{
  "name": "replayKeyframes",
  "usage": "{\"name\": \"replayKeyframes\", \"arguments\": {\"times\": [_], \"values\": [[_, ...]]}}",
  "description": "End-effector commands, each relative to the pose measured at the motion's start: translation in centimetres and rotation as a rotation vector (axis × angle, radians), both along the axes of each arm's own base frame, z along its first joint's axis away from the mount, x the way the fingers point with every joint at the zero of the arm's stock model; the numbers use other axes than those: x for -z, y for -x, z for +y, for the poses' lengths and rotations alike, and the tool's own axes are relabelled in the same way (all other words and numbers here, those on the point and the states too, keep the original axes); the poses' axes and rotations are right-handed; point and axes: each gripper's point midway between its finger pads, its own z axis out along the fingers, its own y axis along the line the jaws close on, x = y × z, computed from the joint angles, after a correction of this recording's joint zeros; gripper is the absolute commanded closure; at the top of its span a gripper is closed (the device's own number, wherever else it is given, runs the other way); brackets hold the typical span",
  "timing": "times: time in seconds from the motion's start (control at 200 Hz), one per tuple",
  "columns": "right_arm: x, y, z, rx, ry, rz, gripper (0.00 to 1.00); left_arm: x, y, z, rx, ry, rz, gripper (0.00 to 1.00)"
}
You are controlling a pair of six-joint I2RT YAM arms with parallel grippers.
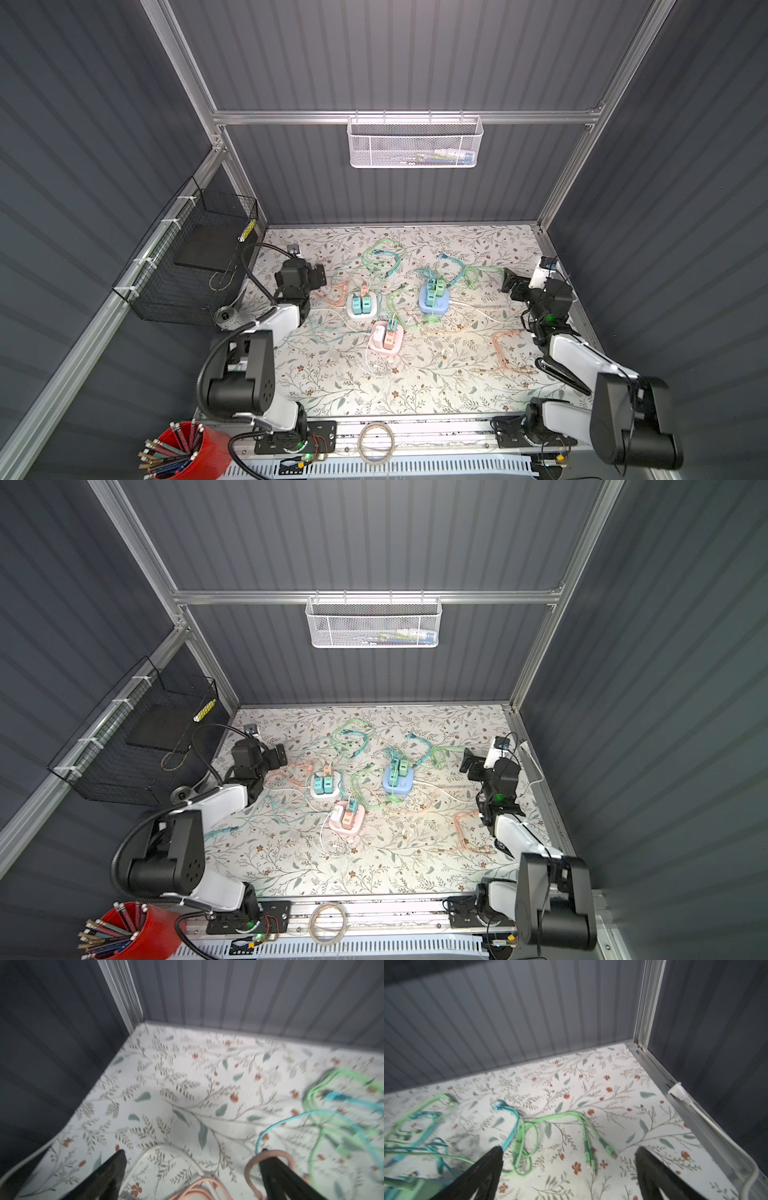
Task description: Pull the plug off the socket
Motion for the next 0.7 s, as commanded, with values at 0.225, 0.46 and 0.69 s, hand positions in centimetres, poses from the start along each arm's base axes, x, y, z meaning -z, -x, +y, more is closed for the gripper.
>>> {"name": "replayKeyframes", "arguments": {"times": [0.225,0.46,0.69], "values": [[-0.5,5.9,12.5,-0.329,-0.114,0.065,0.01,-2.5,7.0,-4.9,0.035,0.064,0.044,0.00],[1.8,9.4,20.0,-0.536,-0.147,0.132,0.01,-2.8,10.6,-8.3,0.101,0.036,0.039,0.00],[4.2,11.9,25.9,-0.683,-0.090,0.214,0.02,-3.4,13.5,-12.5,0.209,-0.017,0.055,0.00]]}}
